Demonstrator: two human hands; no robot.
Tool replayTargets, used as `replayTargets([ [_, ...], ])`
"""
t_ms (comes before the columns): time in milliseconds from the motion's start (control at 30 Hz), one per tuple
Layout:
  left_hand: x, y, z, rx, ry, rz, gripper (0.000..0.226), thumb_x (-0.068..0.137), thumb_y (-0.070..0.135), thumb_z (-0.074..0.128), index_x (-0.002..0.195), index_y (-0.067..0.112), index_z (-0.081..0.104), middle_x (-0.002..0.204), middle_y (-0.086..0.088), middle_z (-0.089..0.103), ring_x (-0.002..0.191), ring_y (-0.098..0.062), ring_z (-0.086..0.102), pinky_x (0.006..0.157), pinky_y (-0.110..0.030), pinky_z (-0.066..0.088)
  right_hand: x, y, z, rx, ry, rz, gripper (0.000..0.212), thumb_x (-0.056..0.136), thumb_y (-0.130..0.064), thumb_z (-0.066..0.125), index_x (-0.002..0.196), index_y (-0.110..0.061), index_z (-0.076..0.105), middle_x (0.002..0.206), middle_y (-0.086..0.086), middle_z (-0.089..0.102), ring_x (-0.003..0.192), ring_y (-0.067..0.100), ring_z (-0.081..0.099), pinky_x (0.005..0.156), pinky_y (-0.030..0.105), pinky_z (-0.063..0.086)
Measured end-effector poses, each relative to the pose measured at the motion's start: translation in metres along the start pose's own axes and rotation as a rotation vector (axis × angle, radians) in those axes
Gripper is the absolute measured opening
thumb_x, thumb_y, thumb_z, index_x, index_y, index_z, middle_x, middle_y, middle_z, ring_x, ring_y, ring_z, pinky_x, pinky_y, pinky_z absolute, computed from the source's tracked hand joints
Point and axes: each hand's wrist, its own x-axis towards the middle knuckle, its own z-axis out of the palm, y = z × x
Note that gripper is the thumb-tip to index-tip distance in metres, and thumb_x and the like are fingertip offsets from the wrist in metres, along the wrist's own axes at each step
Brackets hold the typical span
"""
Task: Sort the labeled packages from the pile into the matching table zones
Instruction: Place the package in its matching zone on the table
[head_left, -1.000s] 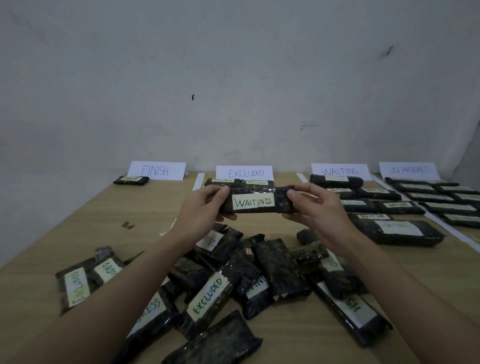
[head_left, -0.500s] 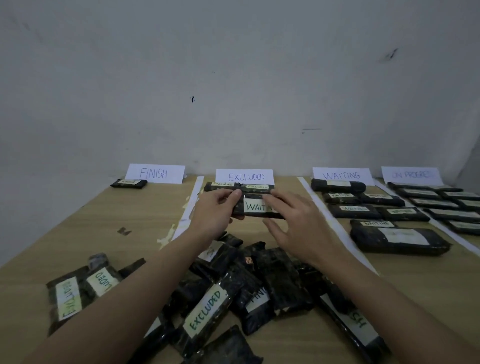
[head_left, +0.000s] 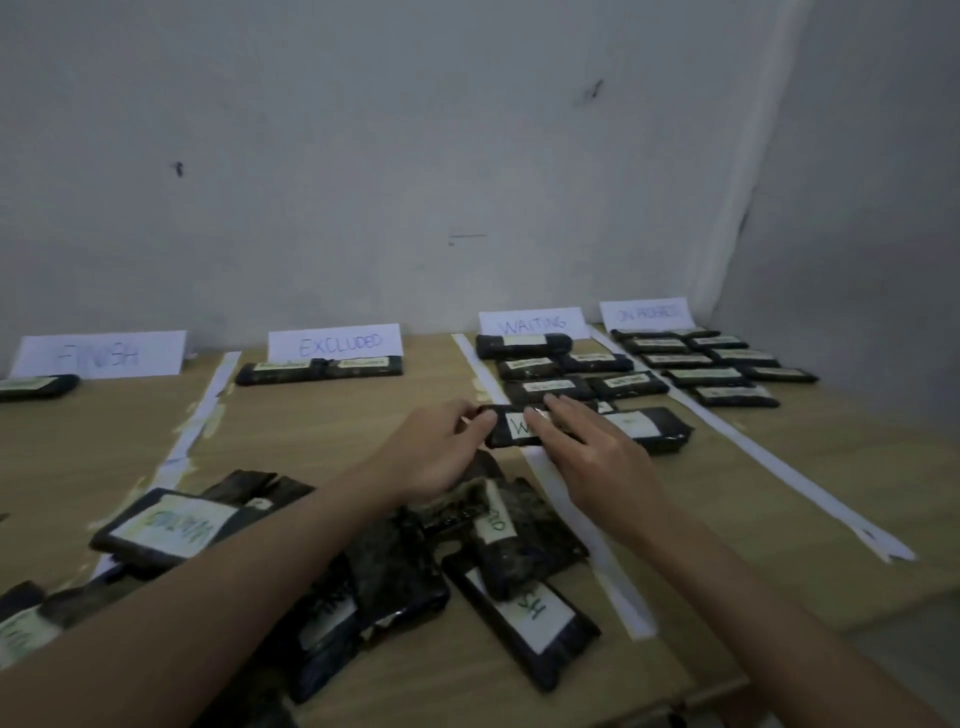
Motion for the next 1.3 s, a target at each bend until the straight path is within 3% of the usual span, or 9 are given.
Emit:
replayTargets([
  [67, 0.001, 0.007, 0.014, 0.170, -0.087, 0.055, 0.042, 0.096, 0.041, 0.034, 0.124, 0.014, 0.052, 0.105, -0.004, 0.065, 0.092, -0.018, 0.059, 0.080, -0.031, 0.045, -0.021, 0.025, -0.006, -0.030, -0.056, 0.014, 0.064, 0.049, 0.013, 0.079, 0.110, -0.004, 0.066, 0.105, 0.025, 0.067, 0.095, 0.038, 0.066, 0.071, 0.048, 0.055],
  [200, 0.012, 0.022, 0.042, 0.324, -0.155, 0.172, 0.046, 0.096, 0.043, 0.032, 0.130, 0.015, 0.046, 0.128, -0.006, 0.055, 0.114, -0.022, 0.052, 0.096, -0.037, 0.042, -0.045, 0.076, -0.019, -0.108, -0.206, 0.072, 0.071, 0.043, 0.001, 0.086, 0.111, -0.004, 0.066, 0.106, 0.026, 0.065, 0.093, 0.041, 0.066, 0.070, 0.049, 0.054],
  [333, 0.034, 0.040, 0.070, 0.452, -0.180, 0.300, 0.042, 0.096, 0.042, 0.033, 0.124, 0.014, 0.048, 0.122, -0.005, 0.054, 0.111, -0.022, 0.050, 0.094, -0.038, 0.041, -0.044, 0.126, -0.013, -0.097, -0.241, 0.165, 0.074, 0.040, -0.001, 0.084, 0.111, -0.001, 0.064, 0.103, 0.025, 0.065, 0.087, 0.039, 0.066, 0.068, 0.043, 0.054],
  [500, 0.052, 0.047, 0.092, 0.520, -0.139, 0.436, 0.040, 0.095, 0.041, 0.036, 0.122, 0.015, 0.048, 0.118, -0.003, 0.054, 0.107, -0.019, 0.050, 0.091, -0.033, 0.040, -0.021, 0.166, 0.007, -0.098, -0.330, 0.182, 0.077, 0.036, -0.003, 0.088, 0.110, -0.002, 0.065, 0.106, 0.028, 0.065, 0.092, 0.044, 0.064, 0.077, 0.053, 0.050],
  [600, 0.072, 0.045, 0.101, 0.479, -0.109, 0.469, 0.039, 0.095, 0.040, 0.036, 0.124, 0.016, 0.048, 0.122, 0.000, 0.053, 0.110, -0.017, 0.049, 0.092, -0.031, 0.037, -0.003, 0.192, 0.022, -0.071, -0.422, 0.152, 0.061, 0.062, 0.004, 0.075, 0.121, -0.007, 0.060, 0.121, 0.024, 0.059, 0.108, 0.043, 0.057, 0.091, 0.049, 0.044],
  [700, 0.087, 0.041, 0.105, 0.426, -0.077, 0.471, 0.036, 0.095, 0.039, 0.036, 0.121, 0.017, 0.049, 0.120, 0.001, 0.054, 0.107, -0.015, 0.049, 0.089, -0.029, 0.037, 0.006, 0.209, 0.038, -0.066, -0.541, 0.135, 0.050, 0.089, -0.014, 0.055, 0.136, -0.021, 0.043, 0.141, 0.009, 0.044, 0.124, 0.030, 0.043, 0.103, 0.036, 0.032],
  [1000, 0.110, 0.038, 0.107, 0.400, -0.115, 0.449, 0.038, 0.096, 0.041, 0.031, 0.123, 0.020, 0.049, 0.124, 0.005, 0.052, 0.111, -0.011, 0.046, 0.093, -0.029, 0.038, 0.004, 0.224, 0.045, 0.005, -0.759, 0.095, 0.057, 0.092, -0.009, 0.045, 0.144, -0.026, 0.027, 0.146, 0.006, 0.030, 0.129, 0.023, 0.036, 0.102, 0.034, 0.036],
  [1200, 0.108, 0.034, 0.105, 0.389, -0.106, 0.443, 0.034, 0.096, 0.039, 0.035, 0.119, 0.020, 0.051, 0.118, 0.005, 0.054, 0.106, -0.011, 0.048, 0.088, -0.027, 0.037, 0.006, 0.217, 0.036, -0.075, -0.903, 0.025, 0.077, 0.089, -0.013, 0.054, 0.147, -0.026, 0.006, 0.154, 0.001, 0.010, 0.140, 0.019, 0.016, 0.110, 0.029, 0.020],
  [1300, 0.104, 0.034, 0.098, 0.416, -0.102, 0.437, 0.040, 0.094, 0.042, 0.030, 0.120, 0.020, 0.052, 0.118, 0.005, 0.054, 0.106, -0.011, 0.049, 0.087, -0.026, 0.037, 0.012, 0.213, 0.031, -0.094, -0.820, -0.002, 0.065, 0.092, -0.011, 0.047, 0.147, -0.021, 0.014, 0.153, 0.003, 0.020, 0.138, 0.019, 0.023, 0.109, 0.029, 0.025],
])
